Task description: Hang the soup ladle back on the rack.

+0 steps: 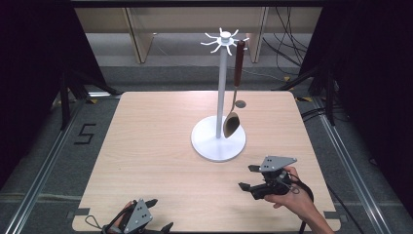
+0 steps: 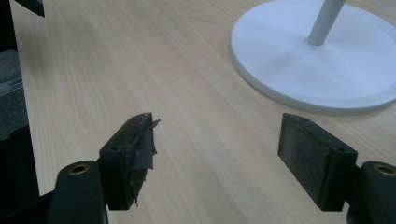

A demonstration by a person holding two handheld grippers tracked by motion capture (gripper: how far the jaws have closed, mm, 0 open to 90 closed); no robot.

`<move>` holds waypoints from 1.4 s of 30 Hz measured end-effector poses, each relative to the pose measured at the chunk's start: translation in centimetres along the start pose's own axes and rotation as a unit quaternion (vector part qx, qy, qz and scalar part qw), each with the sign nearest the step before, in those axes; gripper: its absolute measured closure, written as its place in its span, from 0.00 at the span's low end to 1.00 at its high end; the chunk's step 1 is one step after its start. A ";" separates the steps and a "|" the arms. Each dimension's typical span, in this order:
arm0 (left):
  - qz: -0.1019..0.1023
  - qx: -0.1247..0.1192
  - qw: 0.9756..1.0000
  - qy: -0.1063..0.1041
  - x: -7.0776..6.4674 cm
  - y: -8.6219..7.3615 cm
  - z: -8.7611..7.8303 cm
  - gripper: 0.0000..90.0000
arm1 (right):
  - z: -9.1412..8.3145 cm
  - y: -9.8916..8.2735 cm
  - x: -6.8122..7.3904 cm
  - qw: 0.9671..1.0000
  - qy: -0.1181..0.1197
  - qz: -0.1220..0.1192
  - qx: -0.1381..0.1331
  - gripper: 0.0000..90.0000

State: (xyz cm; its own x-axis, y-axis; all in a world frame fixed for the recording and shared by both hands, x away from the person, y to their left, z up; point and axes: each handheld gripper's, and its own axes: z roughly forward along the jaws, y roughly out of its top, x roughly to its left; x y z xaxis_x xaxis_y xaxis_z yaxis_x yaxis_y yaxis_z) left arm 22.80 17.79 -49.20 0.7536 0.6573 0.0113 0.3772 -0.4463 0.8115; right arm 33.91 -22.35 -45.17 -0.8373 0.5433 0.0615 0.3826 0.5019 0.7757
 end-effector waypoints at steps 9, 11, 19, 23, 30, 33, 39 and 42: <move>0.002 0.002 1.000 0.002 0.1 0.0 0.0 0.17 | 0.3 -0.9 0.8 1.000 0.016 -0.001 -0.001 0.28; -0.001 -0.001 1.000 0.000 0.0 0.0 0.0 0.17 | 0.3 -1.2 1.0 1.000 0.013 0.001 0.001 0.27; -0.001 -0.005 1.000 0.004 0.0 0.0 0.0 0.17 | 0.2 -2.6 1.4 1.000 0.006 0.010 0.002 0.27; 0.005 -0.001 1.000 0.002 0.1 0.0 0.0 0.17 | -0.3 -3.1 1.5 1.000 -0.001 0.020 -0.001 0.27; 0.008 0.003 1.000 0.007 0.1 0.0 0.0 0.17 | -0.9 -4.0 1.6 1.000 0.000 0.027 -0.002 0.27; 0.009 0.008 1.000 0.004 0.1 0.0 0.0 0.17 | -1.0 -4.4 1.8 1.000 0.003 0.028 0.001 0.27; 0.013 0.005 1.000 0.010 0.1 0.0 0.0 0.17 | -1.4 -4.6 2.2 1.000 0.001 0.027 0.001 0.27; 0.008 0.001 1.000 0.009 0.0 0.0 0.1 0.17 | -1.4 -4.8 2.3 1.000 -0.003 0.023 -0.001 0.27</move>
State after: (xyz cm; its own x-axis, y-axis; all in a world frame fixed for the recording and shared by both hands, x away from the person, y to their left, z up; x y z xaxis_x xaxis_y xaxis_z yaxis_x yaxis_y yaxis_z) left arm 22.84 17.79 -49.26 0.7497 0.6608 0.0354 0.3661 -0.4587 0.8097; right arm 29.60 -24.43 -47.85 -0.8169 0.5692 0.0930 0.4191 0.4751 0.7737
